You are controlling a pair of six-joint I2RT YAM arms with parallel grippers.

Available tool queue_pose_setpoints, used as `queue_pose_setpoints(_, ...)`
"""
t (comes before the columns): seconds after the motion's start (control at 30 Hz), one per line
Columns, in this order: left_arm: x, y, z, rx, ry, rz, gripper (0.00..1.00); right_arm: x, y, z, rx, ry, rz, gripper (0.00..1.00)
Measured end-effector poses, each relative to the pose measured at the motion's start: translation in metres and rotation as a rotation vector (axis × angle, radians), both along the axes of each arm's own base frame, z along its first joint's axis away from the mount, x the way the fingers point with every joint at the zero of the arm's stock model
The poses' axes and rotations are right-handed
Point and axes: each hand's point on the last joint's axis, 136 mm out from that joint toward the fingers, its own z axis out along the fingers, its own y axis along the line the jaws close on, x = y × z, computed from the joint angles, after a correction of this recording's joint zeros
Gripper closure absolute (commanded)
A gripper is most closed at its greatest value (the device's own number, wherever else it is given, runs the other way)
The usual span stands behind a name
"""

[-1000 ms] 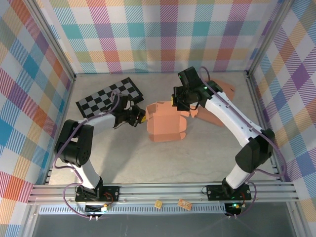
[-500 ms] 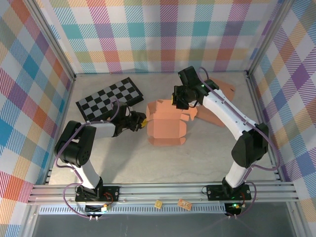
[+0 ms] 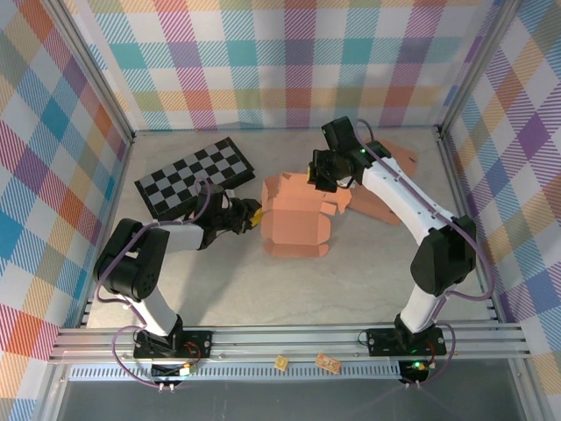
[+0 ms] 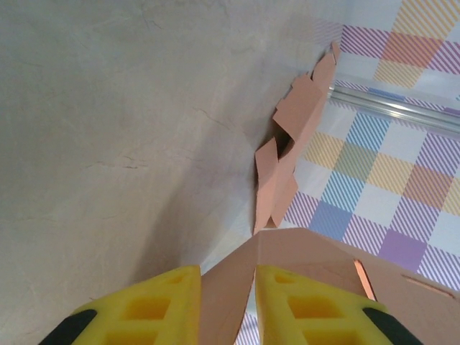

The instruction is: Fold the paper box

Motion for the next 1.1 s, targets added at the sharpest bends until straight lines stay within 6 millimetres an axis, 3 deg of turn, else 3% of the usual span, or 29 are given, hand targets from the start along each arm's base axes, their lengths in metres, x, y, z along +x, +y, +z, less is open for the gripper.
queue_pose_setpoints(0.27, -0.007, -0.012, 0.005, 0.005, -0.021, -0.022, 0.66, 0.006, -0.002, -0.004, 0.025, -0.002, -0.016, 1.0)
queue_pose_setpoints(0.47, -0.012, -0.01, 0.014, 0.029, -0.052, -0.026, 0.58, 0.012, -0.004, -0.003, 0.041, -0.011, -0.028, 1.0)
queue_pose_setpoints(1.1, -0.028, -0.003, -0.005, 0.105, -0.039, -0.053, 0.51, 0.007, -0.007, -0.016, 0.046, 0.024, -0.021, 1.0)
